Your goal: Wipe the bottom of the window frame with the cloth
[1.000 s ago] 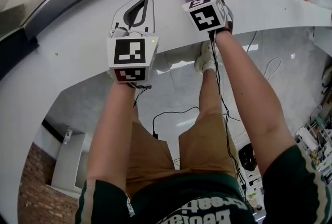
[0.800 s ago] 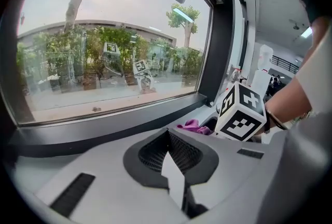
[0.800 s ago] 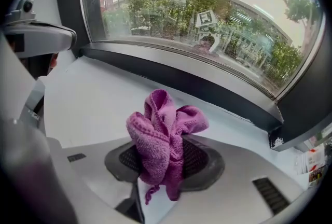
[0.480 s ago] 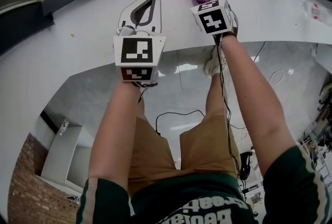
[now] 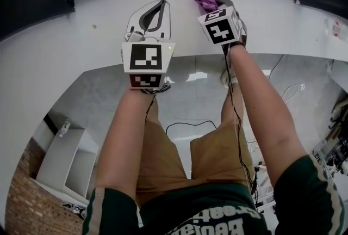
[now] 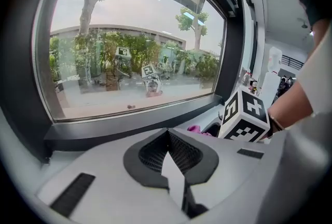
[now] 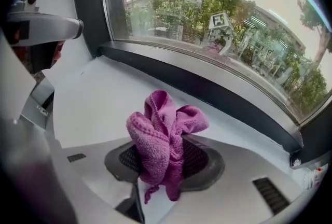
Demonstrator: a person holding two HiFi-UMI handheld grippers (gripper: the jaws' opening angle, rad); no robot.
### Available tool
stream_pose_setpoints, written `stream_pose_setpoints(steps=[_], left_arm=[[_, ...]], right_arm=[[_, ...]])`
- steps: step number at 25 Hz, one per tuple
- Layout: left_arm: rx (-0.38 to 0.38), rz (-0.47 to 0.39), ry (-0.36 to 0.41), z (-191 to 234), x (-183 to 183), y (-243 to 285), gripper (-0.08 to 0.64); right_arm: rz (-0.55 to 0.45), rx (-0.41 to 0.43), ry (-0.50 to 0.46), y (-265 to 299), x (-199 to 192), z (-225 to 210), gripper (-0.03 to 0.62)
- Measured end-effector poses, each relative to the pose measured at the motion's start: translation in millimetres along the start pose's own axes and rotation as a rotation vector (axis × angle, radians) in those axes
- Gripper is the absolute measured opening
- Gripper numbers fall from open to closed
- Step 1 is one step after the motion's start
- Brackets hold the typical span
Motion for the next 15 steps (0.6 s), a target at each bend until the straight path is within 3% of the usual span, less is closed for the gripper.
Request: stream_pose_setpoints(steps=[15], left_arm=[[0.074,-0.007,-0.042,78,-18,-40,0.005]], right_arm=[[-0.021,0.073,-0.067,21,66,91,0.169]])
Point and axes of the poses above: the fingertips, and each gripper's own axes: y forward along the fingers, z to its left, x out of its top, the point moved 3 cm from there along -y, backward along the fingers, and after that the axes turned 2 degrees about z, right-handed, at the moved point
